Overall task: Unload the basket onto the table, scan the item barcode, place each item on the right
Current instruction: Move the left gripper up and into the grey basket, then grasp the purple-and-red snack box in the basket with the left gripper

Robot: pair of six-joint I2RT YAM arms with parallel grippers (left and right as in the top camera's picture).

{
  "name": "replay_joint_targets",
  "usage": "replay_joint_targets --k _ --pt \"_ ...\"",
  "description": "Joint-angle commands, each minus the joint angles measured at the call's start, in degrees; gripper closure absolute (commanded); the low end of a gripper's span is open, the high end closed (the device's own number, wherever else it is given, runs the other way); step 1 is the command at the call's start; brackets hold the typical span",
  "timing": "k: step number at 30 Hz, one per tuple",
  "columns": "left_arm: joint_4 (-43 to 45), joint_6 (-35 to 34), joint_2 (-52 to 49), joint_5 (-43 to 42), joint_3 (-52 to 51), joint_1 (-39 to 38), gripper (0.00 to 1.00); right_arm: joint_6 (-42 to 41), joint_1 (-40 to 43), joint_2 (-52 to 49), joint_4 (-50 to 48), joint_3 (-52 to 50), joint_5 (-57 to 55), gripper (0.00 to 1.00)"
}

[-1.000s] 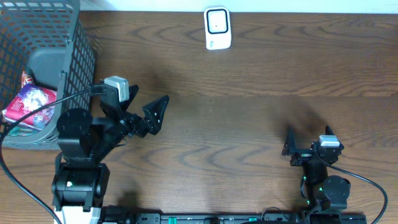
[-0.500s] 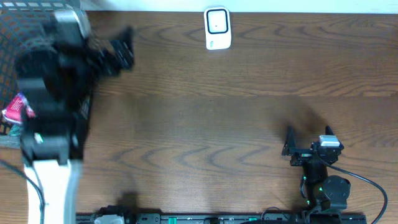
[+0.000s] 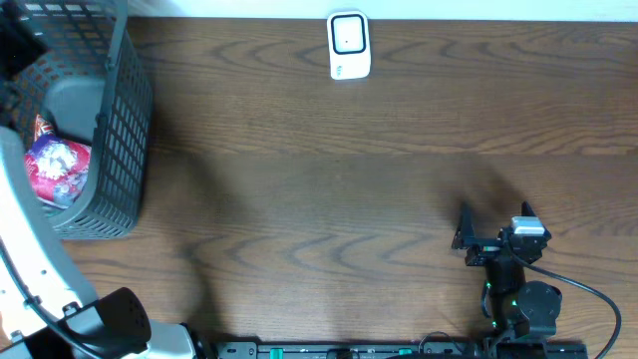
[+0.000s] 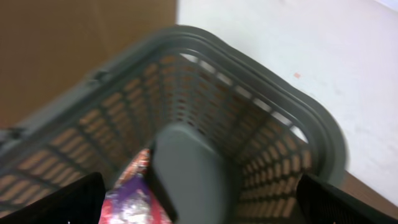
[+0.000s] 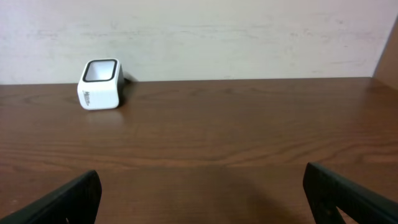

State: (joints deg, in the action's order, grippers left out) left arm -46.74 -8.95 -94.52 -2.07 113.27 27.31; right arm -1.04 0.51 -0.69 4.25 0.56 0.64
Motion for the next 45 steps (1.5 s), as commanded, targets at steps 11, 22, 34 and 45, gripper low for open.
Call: replay_joint_targets --k 11,22,34,45 --pt "-4.17 3.37 -1.79 3.91 0.52 3.61 0.02 -0.81 -0.17 0.37 0.04 -0.26 -0.09 0.01" --pt "-16.46 -3.82 -10.29 12.79 0.52 7.15 0.02 -0.83 -0.17 0.37 0.04 -0.26 -0.09 0.01" --pt "-24.22 -14.14 -19.76 15.19 0.50 7.65 0.02 -0.83 -0.17 0.37 0.04 -0.26 -0.09 0.01" --pt "-26.27 -16.63 -25.35 15.19 -0.42 8.07 0.02 -0.81 -0.17 0.37 0.04 -0.26 -0.09 0.01"
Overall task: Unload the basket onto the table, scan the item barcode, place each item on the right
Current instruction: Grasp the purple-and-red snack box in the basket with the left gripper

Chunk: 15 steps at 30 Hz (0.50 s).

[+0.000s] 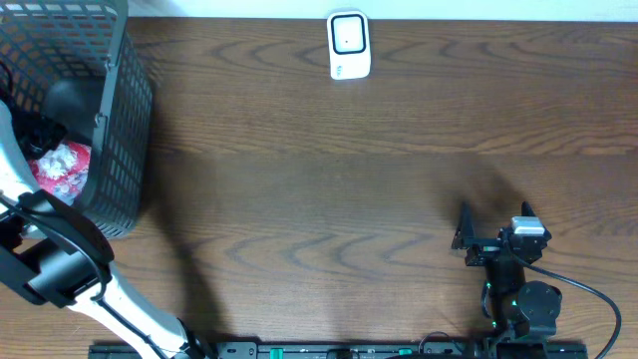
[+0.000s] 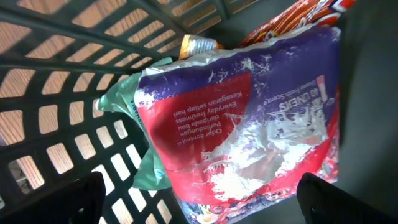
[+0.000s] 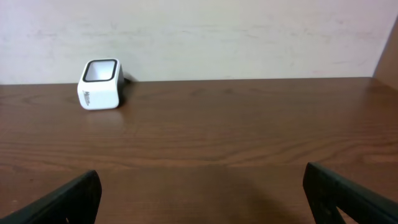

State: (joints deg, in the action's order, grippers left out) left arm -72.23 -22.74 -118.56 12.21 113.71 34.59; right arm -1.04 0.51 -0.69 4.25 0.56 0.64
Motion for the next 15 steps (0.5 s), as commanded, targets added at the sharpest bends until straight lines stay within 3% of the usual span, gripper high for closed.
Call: replay_joint_targets --k 1,12,15 --pt "-0.83 -3.69 -1.44 0.92 -1.33 0.98 0.02 -0.83 -0.17 0.37 0.04 -0.26 -0.09 0.01" --pt "0.79 -4.79 -1.51 0.85 -5.75 2.36 0.02 -0.83 -0.17 0.37 0.04 -0.26 -0.09 0.01" --pt "2.51 -2.12 -1.51 -1.53 -7.30 2.32 0.02 -0.81 -0.17 0.37 0.04 -0.26 -0.09 0.01"
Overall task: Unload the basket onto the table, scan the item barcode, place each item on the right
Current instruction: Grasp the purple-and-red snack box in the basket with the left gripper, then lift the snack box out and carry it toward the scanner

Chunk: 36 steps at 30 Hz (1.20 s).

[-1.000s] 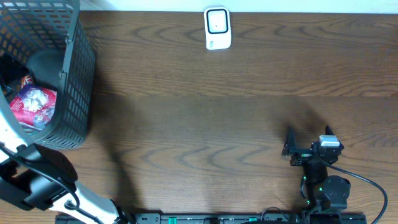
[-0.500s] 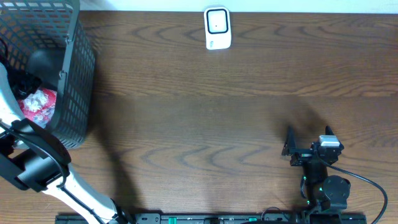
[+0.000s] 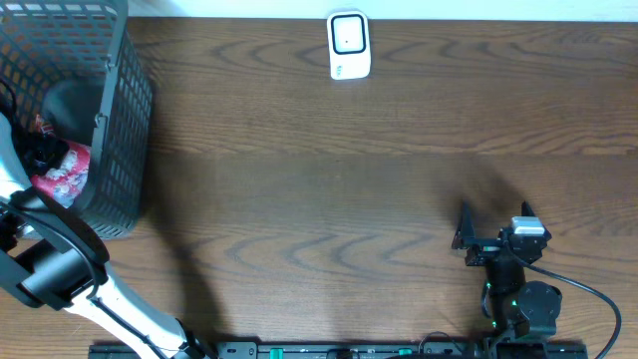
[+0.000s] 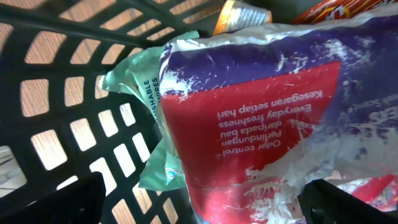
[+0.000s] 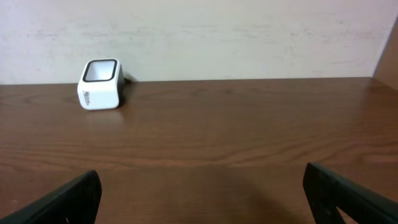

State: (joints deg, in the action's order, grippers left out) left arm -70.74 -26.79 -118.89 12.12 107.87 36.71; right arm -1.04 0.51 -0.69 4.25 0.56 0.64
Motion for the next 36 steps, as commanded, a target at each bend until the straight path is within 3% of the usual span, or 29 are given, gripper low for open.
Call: replay_joint_targets --k 1,8,10,11,13,18,19,29,36 --pt "1.66 3.04 -1.18 -2.45 -2.05 0.17 0.02 -0.83 -0.17 0.37 0.04 -0.26 -0.09 0.01" --pt "5.62 4.26 -1.18 -4.04 -6.86 0.17 0.01 -0.81 -0.17 0.37 0.04 -0.26 -0.09 0.01" --pt "6.69 4.28 -1.18 -4.02 -8.26 0.17 0.07 -0.83 -0.17 0.37 0.04 -0.26 -0.09 0.01" --pt "7.13 4.28 -1.18 -4.02 -8.85 0.17 0.14 -0.83 -0.17 0.37 0.04 -0.26 -0.09 0.01" --pt "7.65 4.28 -1.18 -3.98 -9.27 0.20 0.42 -0.81 -0.17 0.37 0.04 -0.26 -0.09 0.01" --pt "7.87 4.26 -1.07 -3.96 -8.81 0.20 0.88 -0.81 -0.17 0.37 0.04 -0.26 -0.09 0.01" --pt "7.80 4.24 -0.96 -3.98 -8.63 0.20 0.92 -0.83 -0.17 0.37 0.04 -0.26 -0.09 0.01" --pt "7.54 2.01 10.40 -4.57 -7.34 0.11 0.93 -0.81 -0.17 0.37 0.04 -0.26 -0.09 0.01" --pt "17.59 0.94 27.45 -21.99 -7.34 0.11 0.93 -0.83 -0.17 0.37 0.04 -0.26 -0.09 0.01"
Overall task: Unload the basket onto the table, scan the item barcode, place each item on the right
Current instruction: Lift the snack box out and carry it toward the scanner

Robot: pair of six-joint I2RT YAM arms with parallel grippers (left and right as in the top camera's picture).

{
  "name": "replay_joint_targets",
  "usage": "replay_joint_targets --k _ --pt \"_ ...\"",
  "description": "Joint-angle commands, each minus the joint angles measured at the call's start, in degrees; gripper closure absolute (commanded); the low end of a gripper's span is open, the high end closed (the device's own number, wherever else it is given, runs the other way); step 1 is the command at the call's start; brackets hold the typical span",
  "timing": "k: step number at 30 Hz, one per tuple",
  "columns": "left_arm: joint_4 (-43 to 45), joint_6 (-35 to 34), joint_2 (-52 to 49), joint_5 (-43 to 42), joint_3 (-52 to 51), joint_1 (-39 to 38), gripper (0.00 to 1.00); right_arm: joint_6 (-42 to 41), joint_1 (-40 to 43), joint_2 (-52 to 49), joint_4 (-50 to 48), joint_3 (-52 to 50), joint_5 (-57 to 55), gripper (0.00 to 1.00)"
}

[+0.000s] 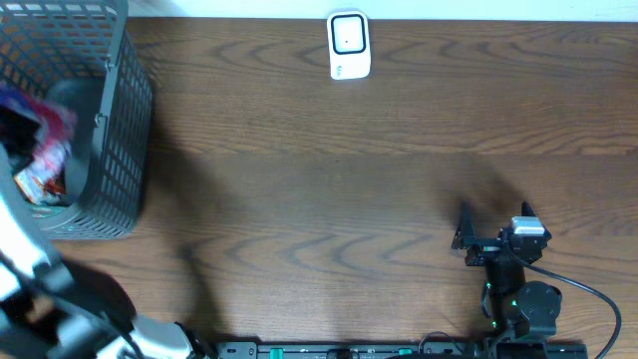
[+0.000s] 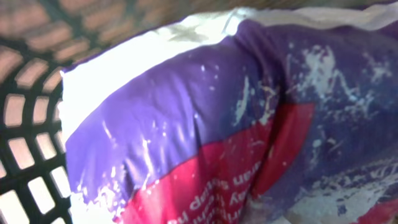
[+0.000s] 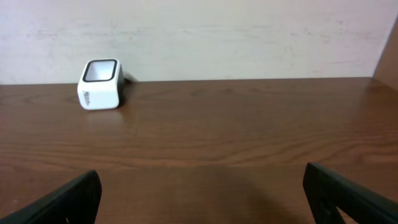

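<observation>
A purple and red plastic bag (image 2: 217, 124) fills the left wrist view, blurred and pressed close, hiding the fingers. From overhead the bag (image 1: 52, 135) hangs high inside the dark mesh basket (image 1: 125, 110) at the far left, with my left gripper (image 1: 18, 125) shut on it. The white barcode scanner (image 1: 348, 45) stands at the table's back edge, its window facing up; the right wrist view shows the scanner (image 3: 99, 84) far off to the left. My right gripper (image 1: 493, 244) rests open at the front right, nothing between its fingers.
An orange-red packet (image 1: 30, 184) lies lower in the basket. The brown wooden table (image 1: 329, 179) stretches between basket and scanner. A pale wall (image 3: 249, 37) runs behind the table's far edge.
The bag was lying among other packets with my left fingers open over it. Now it is up against the wrist camera and higher in the basket, with my left gripper shut on it. The right arm is unchanged.
My left gripper was first above the basket rim, open. Then it was down inside, open over the purple and red bag, then closer to it. Now the bag sits in the gripper, raised from the other packets. The right gripper stayed open throughout.
</observation>
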State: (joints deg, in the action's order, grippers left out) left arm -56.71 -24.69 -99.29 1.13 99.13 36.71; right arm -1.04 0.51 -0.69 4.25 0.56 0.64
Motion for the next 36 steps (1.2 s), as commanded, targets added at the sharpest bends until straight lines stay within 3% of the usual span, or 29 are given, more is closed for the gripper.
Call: replay_joint_targets --k 1,9,16,24,36 --pt "5.14 -1.18 9.64 -13.22 1.40 0.07 0.93 -0.83 -0.17 0.37 0.04 -0.26 -0.09 0.01" --pt "12.09 -6.58 22.29 -22.21 1.40 -1.57 0.93 -0.83 -0.17 0.37 0.04 -0.26 -0.09 0.01" --pt "12.26 -6.58 24.50 -23.02 1.38 -14.73 0.93 -0.83 -0.17 0.37 0.04 -0.24 -0.09 0.01" --pt "10.51 1.20 18.18 -22.97 1.22 -35.08 0.92 -0.83 -0.17 0.37 0.04 -0.26 -0.09 0.01" --pt "9.27 1.53 -3.80 -22.97 1.22 -55.60 0.92 -0.83 -0.17 0.37 0.04 -0.24 -0.09 0.01"
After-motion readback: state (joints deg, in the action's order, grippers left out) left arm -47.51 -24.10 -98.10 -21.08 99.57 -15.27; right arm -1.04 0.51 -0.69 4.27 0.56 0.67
